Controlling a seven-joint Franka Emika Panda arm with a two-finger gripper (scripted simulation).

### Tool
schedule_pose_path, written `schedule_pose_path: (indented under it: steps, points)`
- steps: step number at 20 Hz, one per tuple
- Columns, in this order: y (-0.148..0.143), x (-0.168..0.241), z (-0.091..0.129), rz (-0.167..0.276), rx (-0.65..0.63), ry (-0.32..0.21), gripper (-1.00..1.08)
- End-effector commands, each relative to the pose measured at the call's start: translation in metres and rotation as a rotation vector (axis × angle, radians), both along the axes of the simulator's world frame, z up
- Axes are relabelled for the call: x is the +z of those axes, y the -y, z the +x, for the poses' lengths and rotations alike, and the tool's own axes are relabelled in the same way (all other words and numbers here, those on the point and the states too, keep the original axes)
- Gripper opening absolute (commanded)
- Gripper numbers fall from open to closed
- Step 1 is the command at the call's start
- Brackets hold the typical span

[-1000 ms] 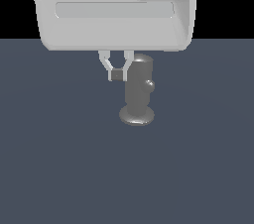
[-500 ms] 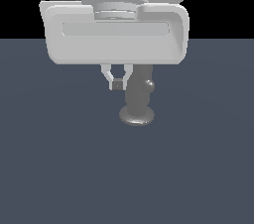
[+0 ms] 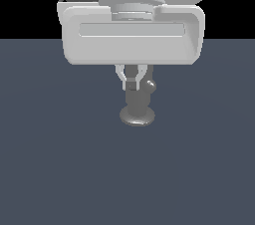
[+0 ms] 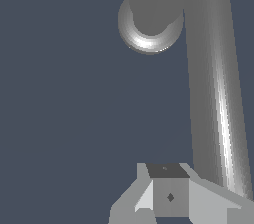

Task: Turn on the faucet by rotating a designated handle.

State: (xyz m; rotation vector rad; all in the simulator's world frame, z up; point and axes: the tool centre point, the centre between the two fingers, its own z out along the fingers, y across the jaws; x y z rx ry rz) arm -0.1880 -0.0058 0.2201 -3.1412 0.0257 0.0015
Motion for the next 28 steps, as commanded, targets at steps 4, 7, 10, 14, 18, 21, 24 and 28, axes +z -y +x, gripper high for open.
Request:
schedule_pose_path:
  steps: [4,7,10,14,18,21,24,28]
  points:
    - [0.028,0.0,0.004,0.0,-0.002,0.001,-1.0]
    - [0.042,0.0,0.006,0.0,-0.002,0.001,-1.0]
    - [0.057,0.0,0.009,0.0,-0.002,0.001,-1.0]
    - [0.076,0.0,0.012,0.0,-0.002,0.001,-1.0]
    - [0.095,0.0,0.015,0.0,-0.002,0.001,-1.0]
    - [0.109,0.0,0.017,0.0,-0.002,0.001,-1.0]
    - [0.123,0.0,0.019,0.0,-0.002,0.001,-1.0]
    - [0.141,0.0,0.022,0.0,-0.002,0.001,-1.0]
